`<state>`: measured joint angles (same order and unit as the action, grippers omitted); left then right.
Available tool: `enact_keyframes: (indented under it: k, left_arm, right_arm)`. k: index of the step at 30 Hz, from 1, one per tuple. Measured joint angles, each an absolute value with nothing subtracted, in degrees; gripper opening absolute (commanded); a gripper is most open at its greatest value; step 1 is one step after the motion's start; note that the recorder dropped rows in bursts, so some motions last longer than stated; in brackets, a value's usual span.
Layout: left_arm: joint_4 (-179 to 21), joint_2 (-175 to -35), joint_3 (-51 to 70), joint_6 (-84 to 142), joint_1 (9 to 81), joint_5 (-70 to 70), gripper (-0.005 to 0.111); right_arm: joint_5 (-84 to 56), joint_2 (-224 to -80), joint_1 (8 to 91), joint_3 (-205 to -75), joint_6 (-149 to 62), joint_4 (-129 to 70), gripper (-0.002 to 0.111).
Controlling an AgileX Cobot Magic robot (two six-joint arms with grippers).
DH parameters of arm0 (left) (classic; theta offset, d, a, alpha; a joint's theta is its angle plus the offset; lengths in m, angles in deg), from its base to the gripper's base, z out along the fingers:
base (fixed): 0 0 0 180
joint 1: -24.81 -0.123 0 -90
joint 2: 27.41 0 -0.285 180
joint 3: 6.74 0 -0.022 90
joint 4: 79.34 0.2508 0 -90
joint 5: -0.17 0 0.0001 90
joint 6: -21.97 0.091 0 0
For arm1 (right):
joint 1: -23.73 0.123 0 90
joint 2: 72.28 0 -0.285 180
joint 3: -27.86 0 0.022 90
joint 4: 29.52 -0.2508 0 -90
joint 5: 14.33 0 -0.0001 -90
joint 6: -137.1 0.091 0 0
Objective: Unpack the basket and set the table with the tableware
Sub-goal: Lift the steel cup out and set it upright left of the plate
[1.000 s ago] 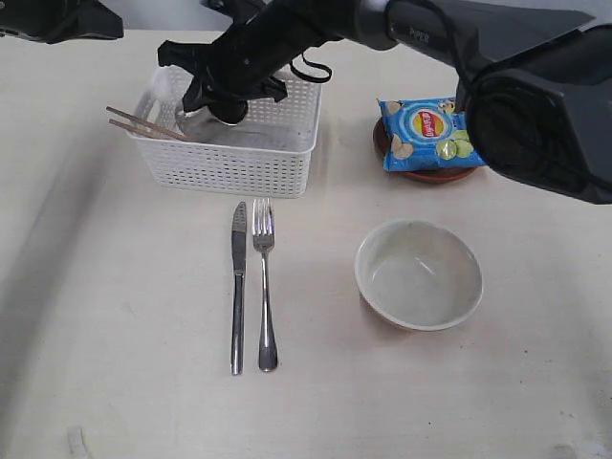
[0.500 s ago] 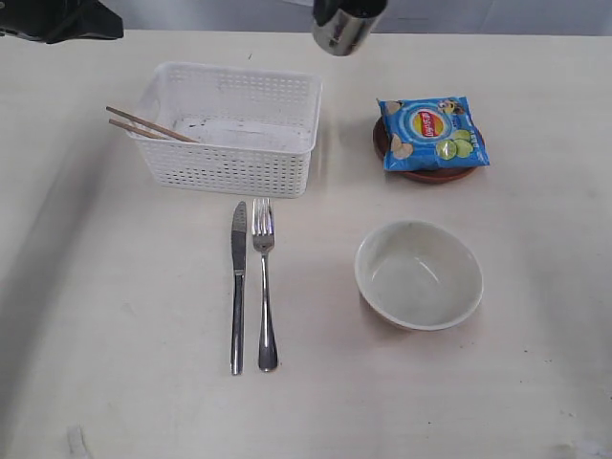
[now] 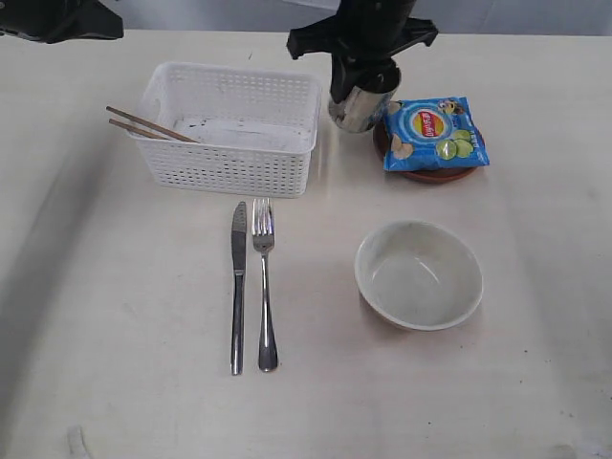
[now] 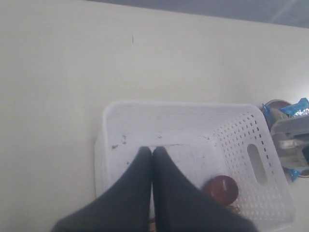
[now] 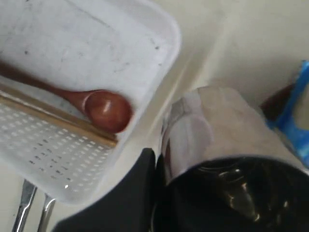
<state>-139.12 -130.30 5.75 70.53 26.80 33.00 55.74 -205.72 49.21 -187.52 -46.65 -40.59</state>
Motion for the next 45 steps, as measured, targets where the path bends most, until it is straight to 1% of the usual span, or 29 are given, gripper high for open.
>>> enact_keyframes:
  k: [4,14,24,27,35,45]
  left_arm:
    - [-139.12,-130.30,5.75,70.53,26.80,33.00,0.000]
    - [-139.12,-130.30,5.75,70.69,26.80,33.00,0.000]
    - [-139.12,-130.30,5.75,70.69,26.80,33.00,0.000]
    - [-139.12,-130.30,5.75,70.69,26.80,33.00,0.000]
    - [-139.12,-130.30,5.75,70.69,26.80,33.00,0.000]
    - [-139.12,-130.30,5.75,70.69,26.80,33.00,0.000]
  right_arm:
    - [55.64,-206.95,51.09,-187.52,-46.65,-41.38,0.000]
    - [53.06,-210.04,51.58,-187.63,-47.15,-47.73,0.000]
    - [50.25,-211.62,55.68,-188.20,-48.67,-47.98,0.000]
    - [51.04,-211.62,55.27,-189.51,-48.18,-46.08,0.000]
    - [53.23,-211.62,51.12,-189.94,-45.93,-40.87,0.000]
    - [52.66,-212.31,51.39,-190.04,-46.45,-43.02,0.000]
